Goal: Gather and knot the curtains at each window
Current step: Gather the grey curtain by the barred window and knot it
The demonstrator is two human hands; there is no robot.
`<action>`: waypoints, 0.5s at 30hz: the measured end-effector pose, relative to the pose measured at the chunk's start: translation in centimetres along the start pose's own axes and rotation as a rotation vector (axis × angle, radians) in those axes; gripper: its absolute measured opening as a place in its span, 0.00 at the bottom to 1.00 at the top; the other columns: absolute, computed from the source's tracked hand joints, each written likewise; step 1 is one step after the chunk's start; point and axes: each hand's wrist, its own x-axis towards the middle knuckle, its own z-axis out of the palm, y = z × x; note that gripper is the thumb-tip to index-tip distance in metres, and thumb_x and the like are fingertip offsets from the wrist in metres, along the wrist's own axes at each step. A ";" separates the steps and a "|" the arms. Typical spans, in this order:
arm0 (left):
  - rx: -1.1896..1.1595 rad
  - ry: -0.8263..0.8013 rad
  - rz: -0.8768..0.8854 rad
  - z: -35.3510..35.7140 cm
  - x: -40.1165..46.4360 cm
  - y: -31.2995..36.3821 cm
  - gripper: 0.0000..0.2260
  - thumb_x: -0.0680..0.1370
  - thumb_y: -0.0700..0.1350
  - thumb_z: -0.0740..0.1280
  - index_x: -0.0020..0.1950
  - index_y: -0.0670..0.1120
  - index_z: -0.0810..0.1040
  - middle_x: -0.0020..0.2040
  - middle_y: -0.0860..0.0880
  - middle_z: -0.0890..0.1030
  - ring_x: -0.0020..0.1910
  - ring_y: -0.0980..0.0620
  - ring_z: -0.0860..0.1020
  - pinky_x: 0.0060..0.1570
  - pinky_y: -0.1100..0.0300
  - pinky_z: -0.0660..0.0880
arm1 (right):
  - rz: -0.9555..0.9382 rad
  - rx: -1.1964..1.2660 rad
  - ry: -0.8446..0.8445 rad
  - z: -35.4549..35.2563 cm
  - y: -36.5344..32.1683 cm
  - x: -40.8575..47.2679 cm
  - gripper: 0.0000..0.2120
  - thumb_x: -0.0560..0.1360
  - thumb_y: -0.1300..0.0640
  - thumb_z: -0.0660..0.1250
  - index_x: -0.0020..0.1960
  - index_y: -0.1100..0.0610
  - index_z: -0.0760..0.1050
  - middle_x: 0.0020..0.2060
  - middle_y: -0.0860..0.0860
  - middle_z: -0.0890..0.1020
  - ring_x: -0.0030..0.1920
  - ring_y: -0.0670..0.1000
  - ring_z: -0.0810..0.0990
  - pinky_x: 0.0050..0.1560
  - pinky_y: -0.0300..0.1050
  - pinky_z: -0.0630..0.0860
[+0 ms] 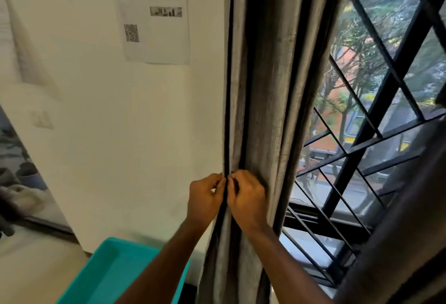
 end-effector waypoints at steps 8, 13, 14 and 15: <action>-0.019 0.014 -0.056 0.8 -3.0 3.5 0.12 0.80 0.35 0.69 0.43 0.52 0.79 0.30 0.63 0.78 0.31 0.65 0.78 0.33 0.71 0.72 | 0.007 0.091 -0.159 -2.7 -0.6 -0.7 0.09 0.81 0.52 0.64 0.48 0.55 0.80 0.42 0.48 0.82 0.42 0.44 0.79 0.45 0.36 0.78; 0.017 -0.100 -0.053 -0.4 -3.1 4.2 0.09 0.82 0.41 0.65 0.48 0.46 0.84 0.36 0.53 0.84 0.33 0.56 0.82 0.35 0.61 0.79 | 0.083 0.165 -0.095 -2.9 -0.4 -1.2 0.07 0.81 0.58 0.68 0.44 0.57 0.79 0.38 0.49 0.82 0.37 0.43 0.78 0.41 0.34 0.76; 0.009 -0.072 -0.059 -0.8 -2.8 4.8 0.09 0.82 0.42 0.64 0.51 0.46 0.85 0.39 0.52 0.86 0.36 0.56 0.83 0.39 0.64 0.79 | 0.080 0.166 -0.094 -3.0 -0.3 -1.2 0.07 0.81 0.59 0.68 0.44 0.57 0.78 0.37 0.49 0.82 0.37 0.43 0.77 0.41 0.32 0.75; -0.007 -0.014 -0.063 -1.1 -2.3 5.5 0.09 0.81 0.43 0.64 0.53 0.45 0.85 0.42 0.51 0.86 0.39 0.57 0.84 0.42 0.66 0.79 | 0.076 0.170 -0.094 -3.2 -0.3 -1.3 0.07 0.81 0.60 0.68 0.44 0.56 0.78 0.37 0.48 0.81 0.36 0.43 0.77 0.40 0.29 0.72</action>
